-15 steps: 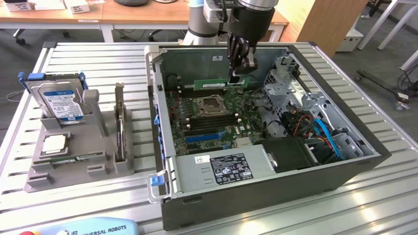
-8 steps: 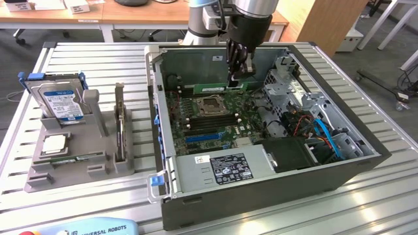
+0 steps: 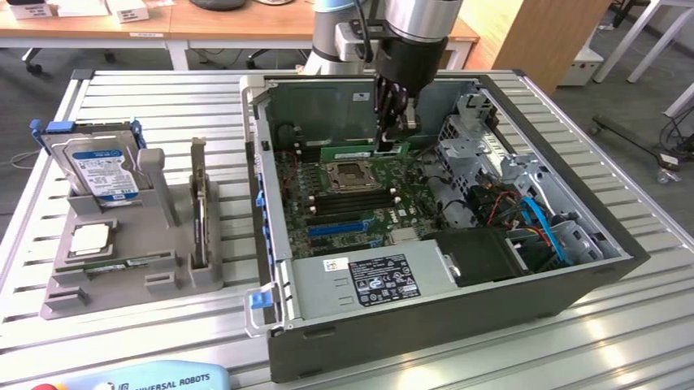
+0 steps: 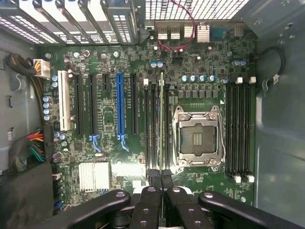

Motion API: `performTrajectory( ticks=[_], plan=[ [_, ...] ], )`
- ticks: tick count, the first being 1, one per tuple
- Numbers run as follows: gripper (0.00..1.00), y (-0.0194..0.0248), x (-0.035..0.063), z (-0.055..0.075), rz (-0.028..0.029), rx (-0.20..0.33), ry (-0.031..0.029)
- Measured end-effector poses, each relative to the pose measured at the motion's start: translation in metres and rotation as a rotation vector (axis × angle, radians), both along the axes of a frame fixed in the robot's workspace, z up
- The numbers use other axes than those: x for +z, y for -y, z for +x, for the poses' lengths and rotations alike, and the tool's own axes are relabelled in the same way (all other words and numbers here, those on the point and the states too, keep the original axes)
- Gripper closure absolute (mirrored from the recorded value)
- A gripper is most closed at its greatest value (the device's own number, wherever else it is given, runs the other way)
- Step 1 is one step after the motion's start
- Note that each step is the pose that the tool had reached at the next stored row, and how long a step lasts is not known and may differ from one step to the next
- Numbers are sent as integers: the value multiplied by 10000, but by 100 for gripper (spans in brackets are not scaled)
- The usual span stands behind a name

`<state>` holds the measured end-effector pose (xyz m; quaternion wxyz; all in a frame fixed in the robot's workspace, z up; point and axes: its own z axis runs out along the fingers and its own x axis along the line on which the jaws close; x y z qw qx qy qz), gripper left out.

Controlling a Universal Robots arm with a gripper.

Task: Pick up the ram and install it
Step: 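Insert the ram into the slot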

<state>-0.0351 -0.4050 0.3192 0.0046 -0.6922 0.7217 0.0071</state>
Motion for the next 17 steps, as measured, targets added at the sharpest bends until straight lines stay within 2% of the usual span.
performTrajectory(
  ticks=[17],
  plan=[
    [88, 0, -207, 0, -27, 0, 0]
  ],
)
